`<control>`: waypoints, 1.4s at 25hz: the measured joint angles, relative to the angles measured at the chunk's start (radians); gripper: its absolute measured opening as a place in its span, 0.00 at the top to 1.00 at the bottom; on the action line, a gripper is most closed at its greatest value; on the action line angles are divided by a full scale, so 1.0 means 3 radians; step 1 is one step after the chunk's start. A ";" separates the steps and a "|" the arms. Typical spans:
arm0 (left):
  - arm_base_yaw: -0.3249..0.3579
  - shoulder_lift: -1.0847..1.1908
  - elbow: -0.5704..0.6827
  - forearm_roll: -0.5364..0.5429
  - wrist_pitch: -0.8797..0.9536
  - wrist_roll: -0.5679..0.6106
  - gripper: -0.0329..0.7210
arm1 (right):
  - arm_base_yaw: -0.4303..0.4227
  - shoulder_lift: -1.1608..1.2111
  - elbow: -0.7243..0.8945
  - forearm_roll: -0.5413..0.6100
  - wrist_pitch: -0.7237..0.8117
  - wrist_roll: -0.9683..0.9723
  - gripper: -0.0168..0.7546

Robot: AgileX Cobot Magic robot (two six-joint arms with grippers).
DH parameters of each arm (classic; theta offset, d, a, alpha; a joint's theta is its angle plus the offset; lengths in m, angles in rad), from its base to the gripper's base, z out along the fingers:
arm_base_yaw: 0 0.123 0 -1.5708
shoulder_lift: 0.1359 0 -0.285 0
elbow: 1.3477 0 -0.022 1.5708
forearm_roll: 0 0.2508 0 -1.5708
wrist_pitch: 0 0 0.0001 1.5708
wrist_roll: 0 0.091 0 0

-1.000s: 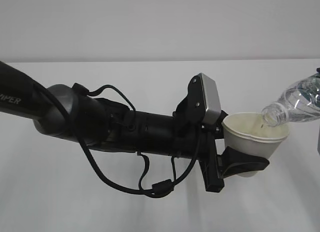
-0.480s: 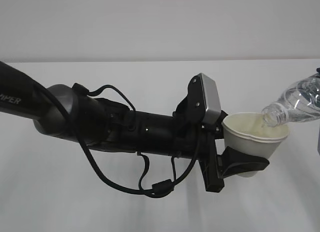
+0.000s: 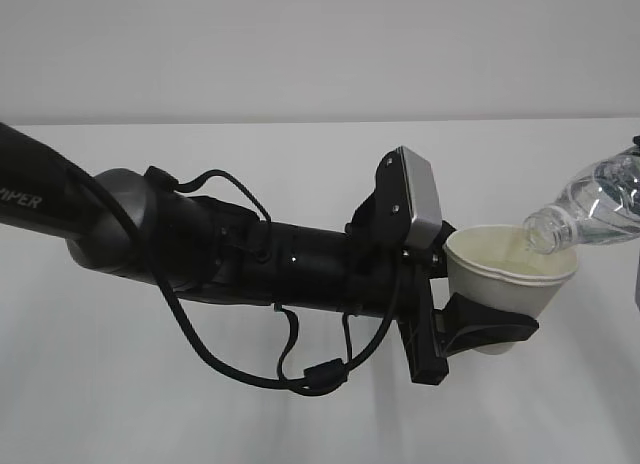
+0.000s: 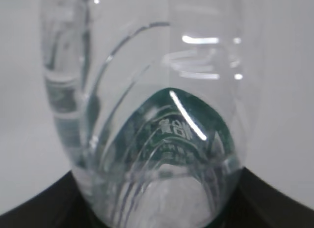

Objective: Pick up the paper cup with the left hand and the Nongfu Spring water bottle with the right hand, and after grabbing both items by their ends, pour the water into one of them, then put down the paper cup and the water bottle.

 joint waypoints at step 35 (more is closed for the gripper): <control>0.0000 0.0000 0.0000 0.0008 0.0000 0.0000 0.39 | 0.0000 0.0000 -0.0008 0.0000 0.0006 -0.0048 0.40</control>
